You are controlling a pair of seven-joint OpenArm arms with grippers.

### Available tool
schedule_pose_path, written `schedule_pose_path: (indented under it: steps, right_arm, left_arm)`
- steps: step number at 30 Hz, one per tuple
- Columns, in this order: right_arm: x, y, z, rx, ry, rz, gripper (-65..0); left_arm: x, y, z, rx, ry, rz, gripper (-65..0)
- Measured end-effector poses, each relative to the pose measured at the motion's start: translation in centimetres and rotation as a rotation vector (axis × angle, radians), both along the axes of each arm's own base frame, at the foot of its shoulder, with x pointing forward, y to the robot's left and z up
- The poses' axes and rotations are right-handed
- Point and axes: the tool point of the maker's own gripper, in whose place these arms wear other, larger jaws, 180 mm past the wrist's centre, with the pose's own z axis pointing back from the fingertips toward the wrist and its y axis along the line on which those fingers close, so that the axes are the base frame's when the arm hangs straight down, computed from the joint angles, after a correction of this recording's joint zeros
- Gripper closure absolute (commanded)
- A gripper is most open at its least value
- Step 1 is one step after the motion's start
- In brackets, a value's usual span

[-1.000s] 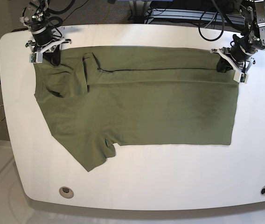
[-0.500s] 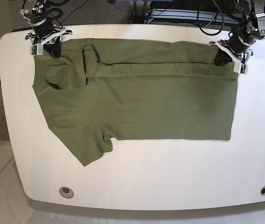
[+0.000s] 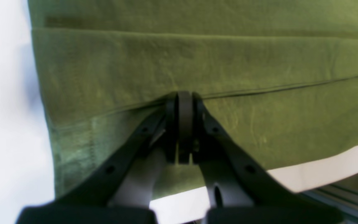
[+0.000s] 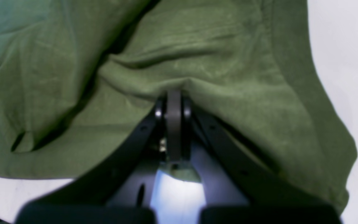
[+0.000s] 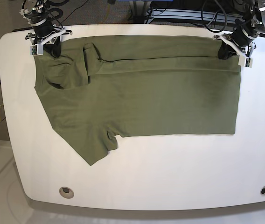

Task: Fold the T-shirt properly
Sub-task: 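Pull both held corners apart to straighten the folded shirt edge, then release the shirt and raise both grippers away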

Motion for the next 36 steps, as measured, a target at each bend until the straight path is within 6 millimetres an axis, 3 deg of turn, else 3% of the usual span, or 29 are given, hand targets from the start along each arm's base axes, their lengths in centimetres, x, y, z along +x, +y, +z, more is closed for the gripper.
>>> schedule_pose_path:
  steps: [11, 36]
  right_arm:
    - [-0.3, 0.0, -0.1, 0.000, 0.005, 0.000, 0.0]
    - [-0.4, 0.0, 0.6, -0.048, 0.041, 0.038, 0.0]
  left_arm:
    - [-0.6, 0.9, 0.0, 0.010, 0.017, 0.017, 0.0]
    - [0.9, 0.7, 1.2, 0.097, 0.053, -0.039, 0.0]
